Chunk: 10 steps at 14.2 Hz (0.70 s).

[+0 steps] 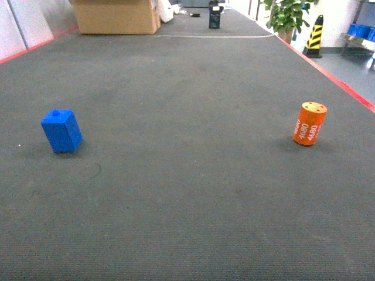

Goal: Sort blue parts and orange caps into right shelf containers

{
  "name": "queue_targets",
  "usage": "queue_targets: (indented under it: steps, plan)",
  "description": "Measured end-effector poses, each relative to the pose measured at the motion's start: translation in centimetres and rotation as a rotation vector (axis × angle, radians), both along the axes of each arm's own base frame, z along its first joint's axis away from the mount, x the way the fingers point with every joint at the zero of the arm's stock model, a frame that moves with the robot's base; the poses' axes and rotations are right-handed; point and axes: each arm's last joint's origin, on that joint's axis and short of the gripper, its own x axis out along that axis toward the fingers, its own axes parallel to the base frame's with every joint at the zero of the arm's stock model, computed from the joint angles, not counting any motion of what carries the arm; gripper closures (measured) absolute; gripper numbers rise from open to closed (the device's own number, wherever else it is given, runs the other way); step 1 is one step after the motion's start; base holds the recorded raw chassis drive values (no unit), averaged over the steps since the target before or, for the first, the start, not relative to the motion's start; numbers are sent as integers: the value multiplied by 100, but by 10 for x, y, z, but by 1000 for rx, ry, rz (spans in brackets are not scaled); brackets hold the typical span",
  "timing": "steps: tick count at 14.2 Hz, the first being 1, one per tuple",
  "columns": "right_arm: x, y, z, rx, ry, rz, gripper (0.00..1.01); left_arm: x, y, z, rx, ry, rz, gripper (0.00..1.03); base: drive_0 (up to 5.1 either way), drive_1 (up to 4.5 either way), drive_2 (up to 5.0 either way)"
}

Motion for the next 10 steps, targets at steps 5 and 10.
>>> queue_targets:
  steps: [5, 10]
  plan:
    - [0, 0, 0, 0, 0, 0, 3, 0, 0, 0, 0, 0, 0, 5, 0, 0, 0]
    - [0, 0, 0, 0, 0, 0, 3, 0, 0, 0, 0, 0, 0, 5, 0, 0, 0]
